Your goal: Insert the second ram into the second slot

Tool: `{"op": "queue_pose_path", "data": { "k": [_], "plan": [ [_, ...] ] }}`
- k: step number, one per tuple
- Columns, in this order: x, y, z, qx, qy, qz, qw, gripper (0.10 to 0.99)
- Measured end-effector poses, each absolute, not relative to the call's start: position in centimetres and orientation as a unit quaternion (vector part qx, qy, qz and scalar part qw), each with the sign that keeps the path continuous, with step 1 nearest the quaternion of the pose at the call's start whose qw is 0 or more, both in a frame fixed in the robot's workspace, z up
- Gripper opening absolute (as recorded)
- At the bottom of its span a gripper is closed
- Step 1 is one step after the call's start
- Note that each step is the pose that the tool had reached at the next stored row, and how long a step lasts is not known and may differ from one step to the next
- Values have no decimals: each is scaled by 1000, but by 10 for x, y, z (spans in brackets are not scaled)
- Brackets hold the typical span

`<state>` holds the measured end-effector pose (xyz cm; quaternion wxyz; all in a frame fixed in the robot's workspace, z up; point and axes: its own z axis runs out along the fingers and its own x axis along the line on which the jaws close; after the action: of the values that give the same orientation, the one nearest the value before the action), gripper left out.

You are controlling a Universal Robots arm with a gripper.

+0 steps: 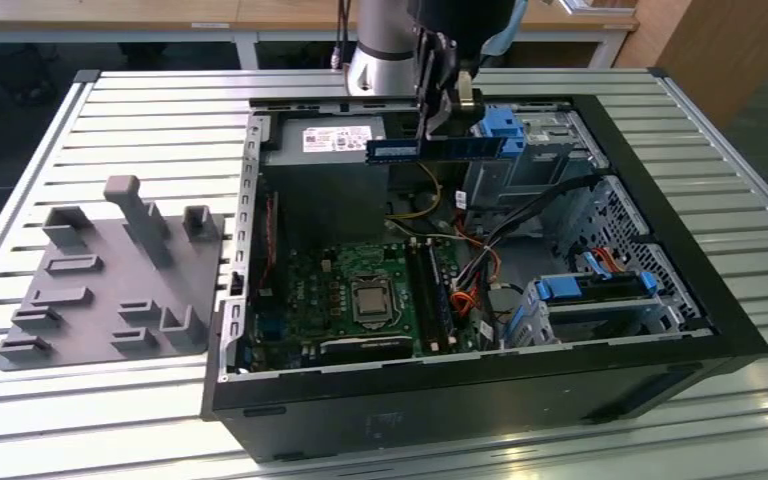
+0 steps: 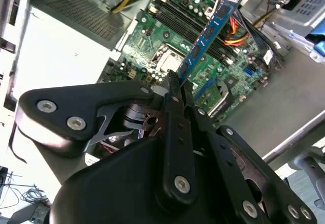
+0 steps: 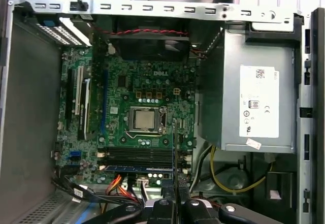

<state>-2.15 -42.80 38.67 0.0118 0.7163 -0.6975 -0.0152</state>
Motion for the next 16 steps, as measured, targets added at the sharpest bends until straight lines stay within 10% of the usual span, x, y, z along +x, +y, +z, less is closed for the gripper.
{"op": "queue_pose_path", "data": {
  "k": [16],
  "plan": [
    [-21, -428, 383, 618, -786, -12, 14, 141]
  ]
}}
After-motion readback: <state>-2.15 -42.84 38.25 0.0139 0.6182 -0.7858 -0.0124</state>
